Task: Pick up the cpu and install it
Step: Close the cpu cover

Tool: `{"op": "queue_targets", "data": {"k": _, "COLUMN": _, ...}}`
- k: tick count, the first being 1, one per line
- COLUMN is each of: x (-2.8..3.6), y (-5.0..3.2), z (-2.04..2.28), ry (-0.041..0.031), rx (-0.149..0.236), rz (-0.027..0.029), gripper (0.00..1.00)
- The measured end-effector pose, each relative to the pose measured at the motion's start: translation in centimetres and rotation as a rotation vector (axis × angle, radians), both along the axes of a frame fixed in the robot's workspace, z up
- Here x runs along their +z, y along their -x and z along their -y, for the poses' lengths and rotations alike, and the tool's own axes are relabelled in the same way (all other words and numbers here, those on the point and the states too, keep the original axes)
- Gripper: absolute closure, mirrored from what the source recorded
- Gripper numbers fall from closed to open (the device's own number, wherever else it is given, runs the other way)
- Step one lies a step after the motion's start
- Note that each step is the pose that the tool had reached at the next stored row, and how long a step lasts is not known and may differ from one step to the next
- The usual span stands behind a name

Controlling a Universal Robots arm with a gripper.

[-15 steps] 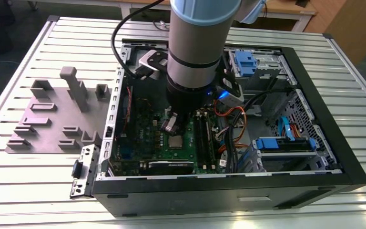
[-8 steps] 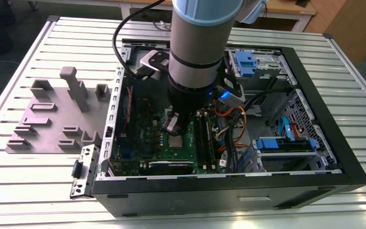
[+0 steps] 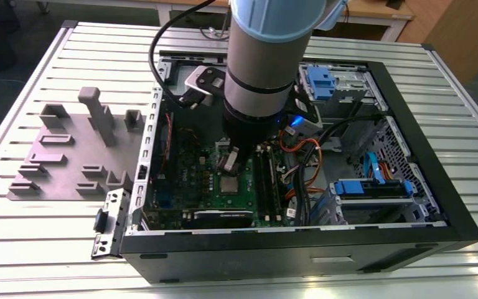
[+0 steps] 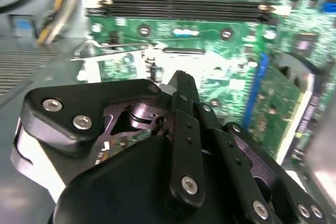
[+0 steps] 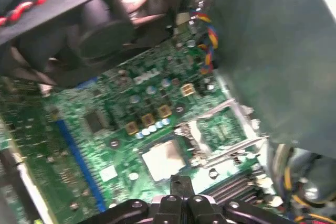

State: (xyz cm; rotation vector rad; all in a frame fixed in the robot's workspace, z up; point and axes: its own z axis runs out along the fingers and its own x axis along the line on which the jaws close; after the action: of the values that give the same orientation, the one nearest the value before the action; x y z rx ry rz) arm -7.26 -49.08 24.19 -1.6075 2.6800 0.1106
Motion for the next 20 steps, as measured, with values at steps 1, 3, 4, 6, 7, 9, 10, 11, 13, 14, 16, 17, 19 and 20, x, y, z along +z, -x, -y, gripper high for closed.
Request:
{"op": "queue_targets", "data": {"k": 1, "x": 0.00, "y": -0.06, "z": 0.00, "ry": -0.0180, "rx": 0.000, "rz": -0.0004, "gripper": 0.89}}
{"op": "queue_targets", "data": {"k": 3, "x": -0.05, "y": -0.18, "z": 0.00, "ry": -0.0490, "rx": 0.000, "rz": -0.0011, "gripper": 0.89}}
{"op": "queue_targets", "data": {"k": 4, "x": -0.15, "y": -0.26, "z": 0.00, "ry": -0.0547, "rx": 0.000, "rz": -0.0013, "gripper": 0.89}}
{"op": "queue_targets", "data": {"k": 6, "x": -0.38, "y": -0.52, "z": 0.00, "ry": -0.0590, "rx": 0.000, "rz": -0.0031, "gripper": 0.89}}
{"op": "queue_targets", "data": {"k": 7, "x": -0.48, "y": -0.64, "z": 0.00, "ry": -0.0610, "rx": 0.000, "rz": -0.0040, "gripper": 0.89}}
{"op": "queue_targets", "data": {"k": 9, "x": -0.63, "y": -0.83, "z": 0.00, "ry": -0.0669, "rx": 0.000, "rz": -0.0050, "gripper": 0.89}}
{"op": "queue_targets", "data": {"k": 10, "x": -0.68, "y": -0.91, "z": 0.00, "ry": -0.0712, "rx": 0.000, "rz": -0.0053, "gripper": 0.89}}
{"op": "queue_targets", "data": {"k": 11, "x": -0.74, "y": -1.02, "z": -0.01, "ry": -0.0754, "rx": 0.000, "rz": -0.0053, "gripper": 0.89}}
{"op": "queue_targets", "data": {"k": 13, "x": -0.83, "y": -1.24, "z": -0.06, "ry": -0.0800, "rx": 0.000, "rz": -0.0055, "gripper": 0.89}}
{"op": "queue_targets", "data": {"k": 14, "x": -0.88, "y": -1.33, "z": -0.14, "ry": -0.0805, "rx": 0.000, "rz": -0.0055, "gripper": 0.89}}
{"op": "queue_targets", "data": {"k": 16, "x": -0.97, "y": -1.45, "z": -0.37, "ry": -0.0810, "rx": 0.000, "rz": -0.0055, "gripper": 0.89}}
{"op": "queue_targets", "data": {"k": 17, "x": -1.01, "y": -1.52, "z": -0.49, "ry": -0.0811, "rx": 0.000, "rz": -0.0056, "gripper": 0.89}}
{"op": "queue_targets", "data": {"k": 19, "x": -1.08, "y": -1.69, "z": -0.66, "ry": -0.0817, "rx": 0.000, "rz": -0.0056, "gripper": 0.89}}
{"op": "queue_targets", "data": {"k": 20, "x": -1.12, "y": -1.77, "z": -0.71, "ry": -0.0825, "rx": 0.000, "rz": -0.0055, "gripper": 0.89}}
